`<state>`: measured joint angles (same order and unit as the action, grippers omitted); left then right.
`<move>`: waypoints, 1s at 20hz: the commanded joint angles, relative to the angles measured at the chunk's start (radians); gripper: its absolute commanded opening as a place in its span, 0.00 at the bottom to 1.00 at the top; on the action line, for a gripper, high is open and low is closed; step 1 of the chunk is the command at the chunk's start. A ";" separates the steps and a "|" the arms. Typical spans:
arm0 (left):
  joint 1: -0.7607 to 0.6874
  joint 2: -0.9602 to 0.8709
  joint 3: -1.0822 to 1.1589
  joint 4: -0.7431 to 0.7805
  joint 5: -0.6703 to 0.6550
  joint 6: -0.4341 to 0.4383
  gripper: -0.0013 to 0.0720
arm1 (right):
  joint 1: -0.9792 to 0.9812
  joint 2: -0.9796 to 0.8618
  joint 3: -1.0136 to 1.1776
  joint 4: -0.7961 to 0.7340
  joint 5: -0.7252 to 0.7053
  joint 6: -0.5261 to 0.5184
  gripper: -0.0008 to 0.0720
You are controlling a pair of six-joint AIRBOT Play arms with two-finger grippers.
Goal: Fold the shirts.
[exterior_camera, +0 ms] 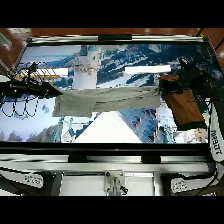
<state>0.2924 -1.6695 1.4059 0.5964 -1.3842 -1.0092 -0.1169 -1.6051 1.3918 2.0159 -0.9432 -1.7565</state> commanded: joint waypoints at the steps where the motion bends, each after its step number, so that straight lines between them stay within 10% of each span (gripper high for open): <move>1: 0.000 -0.084 0.093 -0.083 0.023 -0.010 0.06 | 0.000 -0.068 0.067 0.000 0.037 0.022 0.11; 14: -0.033 -0.201 0.113 -0.107 0.169 -0.010 0.07 | 0.044 -0.152 0.068 -0.009 0.089 0.058 0.12; 15: -0.038 -0.205 0.113 -0.107 0.169 -0.010 0.16 | 0.044 -0.152 0.068 -0.009 0.080 0.059 0.20; 17: -0.039 -0.205 0.113 -0.108 0.167 -0.011 0.64 | 0.044 -0.152 0.068 -0.009 0.047 0.059 0.53; 20: -0.020 -0.195 0.113 -0.119 0.121 -0.044 0.73 | 0.034 -0.139 0.073 -0.011 0.020 0.060 0.57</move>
<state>0.2626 -1.8675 1.5181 0.4889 -1.2297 -1.0351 -0.0769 -1.7527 1.4597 2.0060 -0.8978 -1.6978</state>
